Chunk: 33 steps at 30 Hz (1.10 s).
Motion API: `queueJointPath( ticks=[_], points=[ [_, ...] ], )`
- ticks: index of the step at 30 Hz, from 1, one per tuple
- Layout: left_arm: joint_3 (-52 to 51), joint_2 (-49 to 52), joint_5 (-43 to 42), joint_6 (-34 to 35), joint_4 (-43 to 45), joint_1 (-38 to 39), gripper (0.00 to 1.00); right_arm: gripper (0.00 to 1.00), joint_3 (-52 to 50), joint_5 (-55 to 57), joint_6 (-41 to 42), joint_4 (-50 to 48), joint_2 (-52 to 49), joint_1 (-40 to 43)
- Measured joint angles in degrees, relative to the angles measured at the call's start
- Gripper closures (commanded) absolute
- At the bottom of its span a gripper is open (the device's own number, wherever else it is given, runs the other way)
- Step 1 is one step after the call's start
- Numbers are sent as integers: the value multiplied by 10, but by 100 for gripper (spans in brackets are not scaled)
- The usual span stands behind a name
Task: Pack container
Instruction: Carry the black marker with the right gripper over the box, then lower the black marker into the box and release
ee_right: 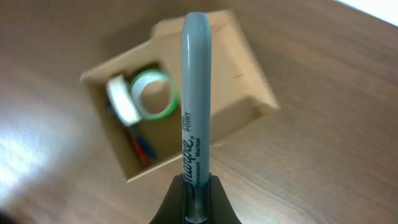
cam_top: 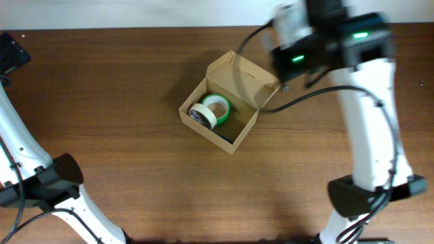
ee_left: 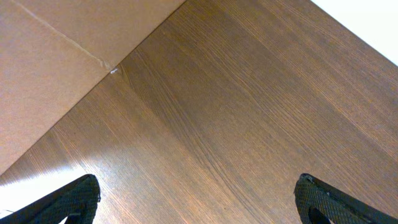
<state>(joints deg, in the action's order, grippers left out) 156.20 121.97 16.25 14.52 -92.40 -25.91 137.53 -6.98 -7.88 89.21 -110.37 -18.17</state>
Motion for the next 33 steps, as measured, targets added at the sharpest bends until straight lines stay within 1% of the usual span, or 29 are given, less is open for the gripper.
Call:
queueJointPath(
  ticks=[3,6,11,15,19,23,29,33],
  points=[
    [0,0,0,0,0,0,0,96,-34,41,-7,-9,-20,-79],
    [0,0,0,0,0,0,0,96,-80,60,-19,-43,-43,-134],
    [0,0,0,0,0,0,0,96,-167,72,-33,-118,-57,-182],
    [0,0,0,0,0,0,0,96,-227,70,-45,-152,-58,-190],
    [0,0,0,0,0,0,0,96,-270,58,-54,-162,-60,-189],
    [0,0,0,0,0,0,0,96,-275,52,-61,-180,-64,-189],
    [0,0,0,0,0,0,0,96,-275,45,-63,-240,-71,-179],
    [0,0,0,0,0,0,0,96,-275,43,-63,-244,-98,-157]
  ],
)
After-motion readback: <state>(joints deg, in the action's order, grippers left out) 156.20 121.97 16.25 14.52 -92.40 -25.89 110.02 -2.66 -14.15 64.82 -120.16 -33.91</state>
